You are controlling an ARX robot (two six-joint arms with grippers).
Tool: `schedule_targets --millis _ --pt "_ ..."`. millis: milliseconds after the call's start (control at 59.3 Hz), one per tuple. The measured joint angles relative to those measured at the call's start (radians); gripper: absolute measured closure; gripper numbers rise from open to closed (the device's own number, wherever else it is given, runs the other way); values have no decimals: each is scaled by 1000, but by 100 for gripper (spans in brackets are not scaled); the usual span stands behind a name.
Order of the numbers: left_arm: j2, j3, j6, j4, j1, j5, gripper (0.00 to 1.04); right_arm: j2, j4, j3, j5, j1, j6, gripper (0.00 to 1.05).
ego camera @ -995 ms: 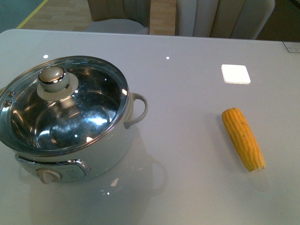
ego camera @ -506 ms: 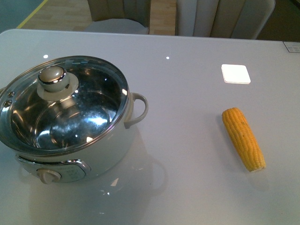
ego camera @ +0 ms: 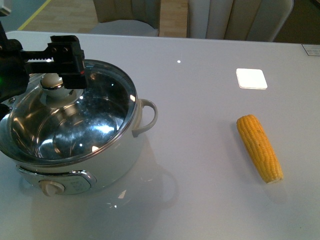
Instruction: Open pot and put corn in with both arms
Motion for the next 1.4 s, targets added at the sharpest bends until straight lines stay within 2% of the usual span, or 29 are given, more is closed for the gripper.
schedule_targets --millis 438,590,793,1113,1400 --pt "132 21 14 53 -12 -15 7 0 0 0 0 0 0 9" --pt "145 26 12 60 -12 -30 34 0 0 0 0 0 0 9" --pt "154 34 19 67 -18 -54 61 0 0 0 0 0 0 9" --pt "147 34 43 68 -21 -72 63 0 0 0 0 0 0 9" --pt "68 35 81 -5 -20 -81 63 0 0 0 0 0 0 9"
